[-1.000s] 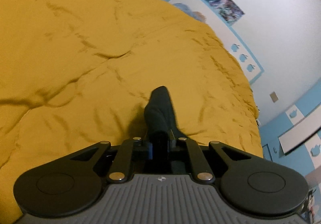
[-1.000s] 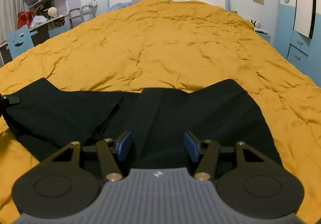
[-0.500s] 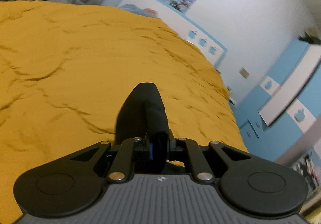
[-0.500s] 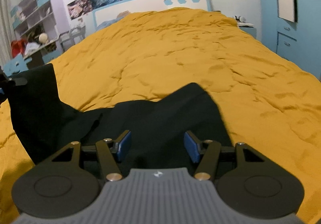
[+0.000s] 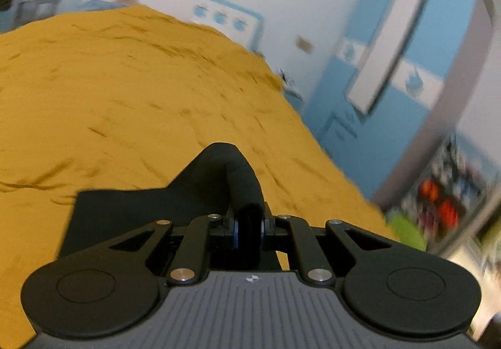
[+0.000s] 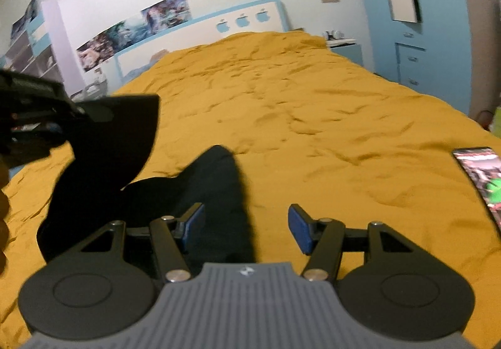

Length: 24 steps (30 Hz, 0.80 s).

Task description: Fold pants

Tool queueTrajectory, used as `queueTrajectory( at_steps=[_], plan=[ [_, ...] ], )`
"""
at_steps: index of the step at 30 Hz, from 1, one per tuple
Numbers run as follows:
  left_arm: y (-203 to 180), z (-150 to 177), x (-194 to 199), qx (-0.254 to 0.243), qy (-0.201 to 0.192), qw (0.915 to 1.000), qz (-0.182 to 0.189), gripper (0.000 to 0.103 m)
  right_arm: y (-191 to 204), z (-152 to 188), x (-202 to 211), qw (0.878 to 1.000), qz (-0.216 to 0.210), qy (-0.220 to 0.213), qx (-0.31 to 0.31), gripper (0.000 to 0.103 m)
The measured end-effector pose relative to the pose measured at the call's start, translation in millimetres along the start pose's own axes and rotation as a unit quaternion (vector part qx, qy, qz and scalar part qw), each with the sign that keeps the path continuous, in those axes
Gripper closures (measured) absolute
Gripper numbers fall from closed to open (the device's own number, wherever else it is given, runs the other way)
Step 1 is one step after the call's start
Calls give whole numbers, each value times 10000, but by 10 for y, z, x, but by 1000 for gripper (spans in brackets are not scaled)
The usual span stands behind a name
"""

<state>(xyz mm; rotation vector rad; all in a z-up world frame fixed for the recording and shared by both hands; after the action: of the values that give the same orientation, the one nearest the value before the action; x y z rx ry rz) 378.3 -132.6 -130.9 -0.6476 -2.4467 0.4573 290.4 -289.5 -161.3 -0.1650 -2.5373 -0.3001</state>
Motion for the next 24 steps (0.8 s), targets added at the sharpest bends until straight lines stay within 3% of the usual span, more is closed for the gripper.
queueTrajectory(
  at_steps=[1, 3, 5, 7, 10, 14, 17, 24],
  plan=[
    [-41, 145, -187, -159, 378, 9992, -18, 89, -74, 6, -2, 10000, 40, 10, -61, 47],
    [-106, 442, -458, -284, 1169, 9927, 69, 73, -195, 15, -15, 9998, 100, 59, -188, 47],
    [-176, 644, -518, -359, 1525, 9874, 211, 65, -275, 21, -15, 9995, 118, 87, -265, 47],
    [-187, 630, -339, -351, 1224, 9912, 374, 55, -304, 14, -8, 9995, 99, 72, -280, 47],
    [-11, 484, 75, 94, 783, 9951, 598, 49, -293, -2, -20, 9995, 30, 85, -310, 47],
    [526, 273, 685, 294, 73, 9995, 1, 35, -141, -49, -64, 9990, -210, 144, -381, 46],
    [986, 235, 1020, 705, -297, 9960, -463, 31, 67, -62, -145, 9966, -601, 354, -447, 46],
    [1535, 478, 1120, 1779, -166, 9823, -559, 30, 496, -94, -440, 9938, -796, 758, -194, 46]
  ],
)
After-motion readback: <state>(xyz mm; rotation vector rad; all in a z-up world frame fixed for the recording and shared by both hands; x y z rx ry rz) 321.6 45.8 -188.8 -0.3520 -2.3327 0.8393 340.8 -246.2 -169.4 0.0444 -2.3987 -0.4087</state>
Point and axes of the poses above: each gripper's, at about its wrist camera, not at the fingertips, and x roughly against the way its jaws point, y to its left, z to its underside, the point moved 8 cm from there along -x, roughly the way its jaws point, and after that the axes turned 12 degrees about z, right-handed, at the moved point
